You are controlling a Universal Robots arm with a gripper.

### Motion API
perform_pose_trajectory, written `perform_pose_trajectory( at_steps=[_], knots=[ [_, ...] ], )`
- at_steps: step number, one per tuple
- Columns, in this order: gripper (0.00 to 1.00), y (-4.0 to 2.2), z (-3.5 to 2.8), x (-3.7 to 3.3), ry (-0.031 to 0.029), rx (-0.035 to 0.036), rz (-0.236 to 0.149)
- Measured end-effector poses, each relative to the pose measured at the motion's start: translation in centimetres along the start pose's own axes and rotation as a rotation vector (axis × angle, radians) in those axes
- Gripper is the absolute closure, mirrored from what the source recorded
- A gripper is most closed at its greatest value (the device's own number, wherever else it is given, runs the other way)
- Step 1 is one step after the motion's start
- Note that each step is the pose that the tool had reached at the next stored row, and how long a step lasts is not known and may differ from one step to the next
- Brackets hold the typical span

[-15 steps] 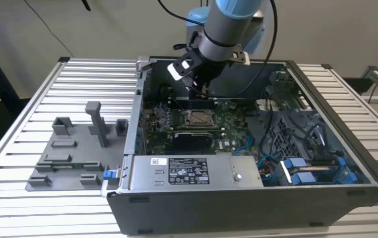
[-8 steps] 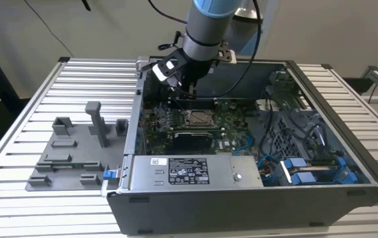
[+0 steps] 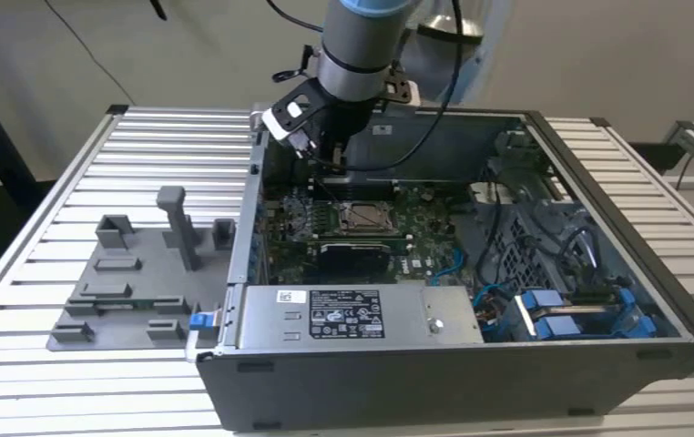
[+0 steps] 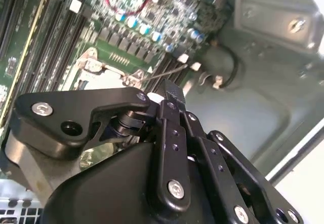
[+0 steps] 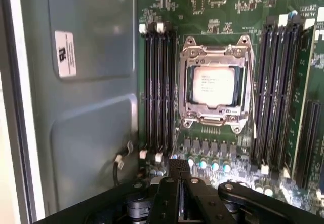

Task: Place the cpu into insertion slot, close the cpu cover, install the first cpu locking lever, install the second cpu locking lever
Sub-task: 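Close the cpu cover, then install the first cpu locking lever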

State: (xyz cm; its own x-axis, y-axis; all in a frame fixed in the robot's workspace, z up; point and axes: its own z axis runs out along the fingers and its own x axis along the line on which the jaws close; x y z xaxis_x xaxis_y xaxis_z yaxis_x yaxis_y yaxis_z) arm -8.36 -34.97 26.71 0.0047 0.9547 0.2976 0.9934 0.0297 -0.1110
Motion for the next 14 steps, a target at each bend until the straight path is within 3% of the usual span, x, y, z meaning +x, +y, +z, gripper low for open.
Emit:
perform_pose_trajectory(
  at_steps=[2, 4, 5, 6, 9, 10, 14],
  knots=[
    [0.89, -0.52, 0.04, 0.03, 0.0006, -0.0085, -0.003],
    [0.89, -0.91, 0.09, 0.03, 0.0063, -0.0242, -0.008],
    [0.89, -1.08, 0.11, 0.03, 0.0164, -0.0302, -0.011],
    [0.89, -1.27, 0.13, 0.03, 0.0302, -0.0343, -0.014],
    [0.89, -2.24, 0.25, 0.03, 0.0797, -0.0364, -0.019],
    [0.89, -2.68, 0.3, 0.02, 0.0873, -0.0362, -0.02],
    [0.89, -2.86, 0.34, 0.02, 0.0895, -0.0361, -0.02]
  ],
)
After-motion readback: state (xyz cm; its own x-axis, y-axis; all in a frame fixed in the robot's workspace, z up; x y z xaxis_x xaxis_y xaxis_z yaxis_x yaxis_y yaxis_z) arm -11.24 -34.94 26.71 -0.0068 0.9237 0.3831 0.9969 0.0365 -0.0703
